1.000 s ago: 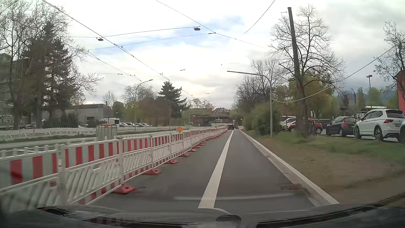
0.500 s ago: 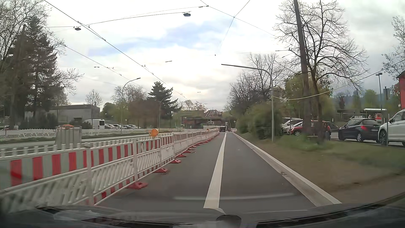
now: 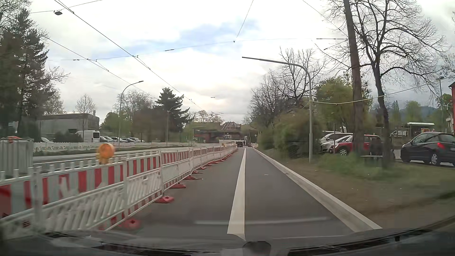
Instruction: Follow the waypoints while adhering to traffic rules and regulations
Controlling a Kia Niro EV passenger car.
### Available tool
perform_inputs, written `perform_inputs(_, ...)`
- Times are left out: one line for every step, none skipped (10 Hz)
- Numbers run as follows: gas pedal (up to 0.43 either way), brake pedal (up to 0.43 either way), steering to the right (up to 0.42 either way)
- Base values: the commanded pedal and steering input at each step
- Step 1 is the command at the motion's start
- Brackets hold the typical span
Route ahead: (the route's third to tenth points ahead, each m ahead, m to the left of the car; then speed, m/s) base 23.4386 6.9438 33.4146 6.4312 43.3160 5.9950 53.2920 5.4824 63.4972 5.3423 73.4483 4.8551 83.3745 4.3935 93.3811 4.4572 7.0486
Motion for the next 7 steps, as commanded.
perform_inputs(0.039, 0.0, 0.035)
perform_inputs(0.039, 0.0, 0.031)
perform_inputs(0.039, 0.0, 0.031)
perform_inputs(0.039, 0.0, 0.028)
perform_inputs(0.039, 0.0, 0.021)
perform_inputs(0.039, 0.0, 0.015)
perform_inputs(0.039, 0.0, 0.015)
